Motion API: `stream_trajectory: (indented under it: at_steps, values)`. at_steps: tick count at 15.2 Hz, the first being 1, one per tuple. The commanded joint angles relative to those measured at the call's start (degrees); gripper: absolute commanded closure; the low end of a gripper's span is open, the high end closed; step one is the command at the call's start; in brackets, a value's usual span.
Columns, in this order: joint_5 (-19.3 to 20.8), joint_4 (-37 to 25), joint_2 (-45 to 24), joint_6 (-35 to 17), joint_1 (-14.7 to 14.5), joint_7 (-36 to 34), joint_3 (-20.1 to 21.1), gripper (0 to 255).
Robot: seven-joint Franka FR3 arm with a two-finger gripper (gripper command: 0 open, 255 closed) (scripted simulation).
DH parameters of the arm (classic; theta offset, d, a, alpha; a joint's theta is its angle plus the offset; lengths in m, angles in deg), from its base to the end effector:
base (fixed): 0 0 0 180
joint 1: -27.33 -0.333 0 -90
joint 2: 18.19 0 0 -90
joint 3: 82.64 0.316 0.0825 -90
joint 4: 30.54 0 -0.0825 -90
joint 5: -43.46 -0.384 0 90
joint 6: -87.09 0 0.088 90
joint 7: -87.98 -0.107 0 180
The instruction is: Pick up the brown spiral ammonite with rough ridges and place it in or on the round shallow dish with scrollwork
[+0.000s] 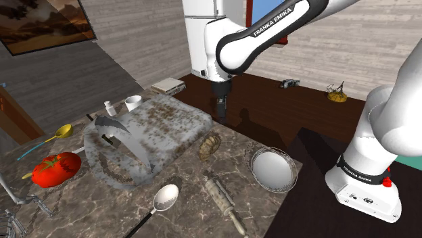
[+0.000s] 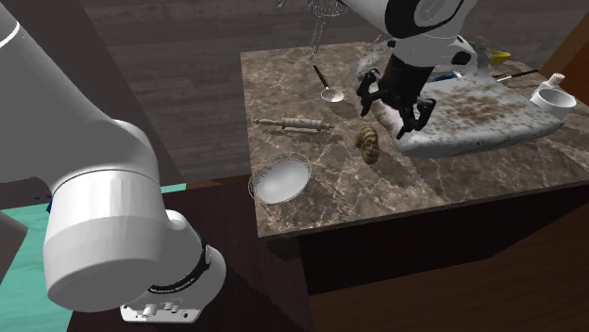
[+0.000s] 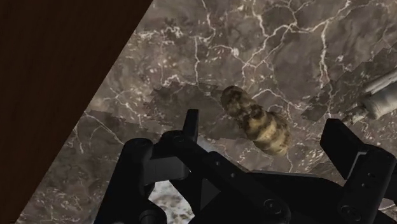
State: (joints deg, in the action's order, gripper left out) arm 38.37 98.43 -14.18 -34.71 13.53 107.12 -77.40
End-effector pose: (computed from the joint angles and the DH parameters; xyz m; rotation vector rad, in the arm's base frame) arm 0.4753 0.1685 0.3899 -2.9275 -0.9330 0.0848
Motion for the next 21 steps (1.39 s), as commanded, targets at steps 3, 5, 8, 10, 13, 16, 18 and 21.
stream_trajectory:
  at_steps: [3, 5, 8, 10, 13, 16, 18, 21]
  values:
    - [0.53, -3.76, -7.35, -4.14, -1.94, 3.39, 1.88, 0]
    - [1.05, -5.84, -10.81, -5.76, -2.86, 4.94, 2.8, 0]
    - [1.4, -6.13, -13.09, -7.85, -3.32, 5.5, 3.21, 0]
    - [1.49, -5.58, -13.98, -9.29, -3.4, 5.42, 3.23, 0]
    - [1.65, -4.84, -15.39, -11.44, -3.53, 5.31, 3.24, 0]
    - [1.67, -4.71, -15.68, -11.85, -3.57, 5.29, 3.23, 0]
    - [1.67, -4.71, -15.68, -11.85, -3.57, 5.29, 3.22, 0]
    - [1.67, -4.71, -15.68, -11.85, -3.58, 5.29, 3.21, 0]
